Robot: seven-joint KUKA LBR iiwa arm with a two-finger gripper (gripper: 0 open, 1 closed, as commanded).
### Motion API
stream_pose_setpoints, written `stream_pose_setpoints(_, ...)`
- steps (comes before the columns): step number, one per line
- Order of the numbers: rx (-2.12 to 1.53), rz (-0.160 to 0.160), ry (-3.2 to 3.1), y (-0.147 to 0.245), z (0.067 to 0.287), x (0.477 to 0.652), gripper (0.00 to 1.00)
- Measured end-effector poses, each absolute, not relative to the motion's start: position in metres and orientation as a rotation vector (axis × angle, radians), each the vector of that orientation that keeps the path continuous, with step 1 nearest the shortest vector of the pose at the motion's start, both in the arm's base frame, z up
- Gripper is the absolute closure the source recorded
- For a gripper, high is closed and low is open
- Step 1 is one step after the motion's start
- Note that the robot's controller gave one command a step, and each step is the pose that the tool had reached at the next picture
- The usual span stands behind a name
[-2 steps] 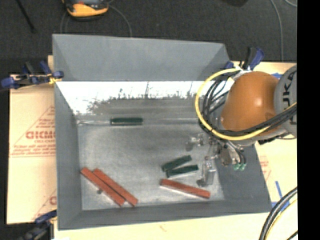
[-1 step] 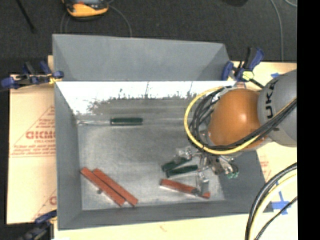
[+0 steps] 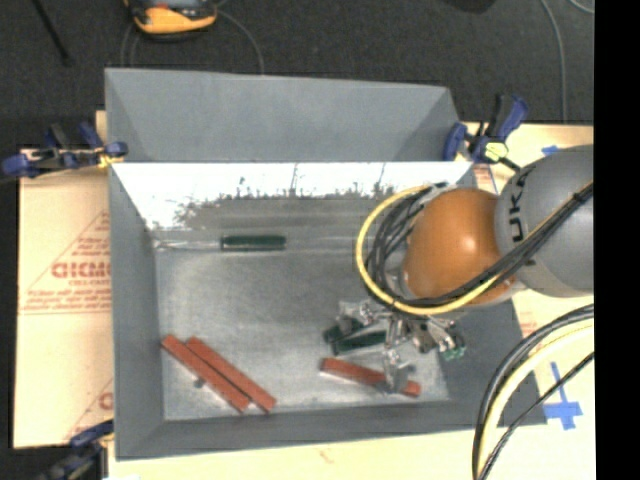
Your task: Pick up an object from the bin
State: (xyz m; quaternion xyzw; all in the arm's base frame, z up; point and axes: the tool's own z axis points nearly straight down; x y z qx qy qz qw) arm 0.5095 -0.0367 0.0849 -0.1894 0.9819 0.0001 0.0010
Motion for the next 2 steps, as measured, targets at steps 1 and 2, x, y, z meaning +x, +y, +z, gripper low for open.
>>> stream_pose_setpoints(1, -0.169, 0.004, 3.142, -0.0508, 0.0748, 0.5244, 1.00)
stream_pose_setpoints(2, -0.169, 0.004, 3.142, -0.0508, 0.0748, 0.5244, 1.00)
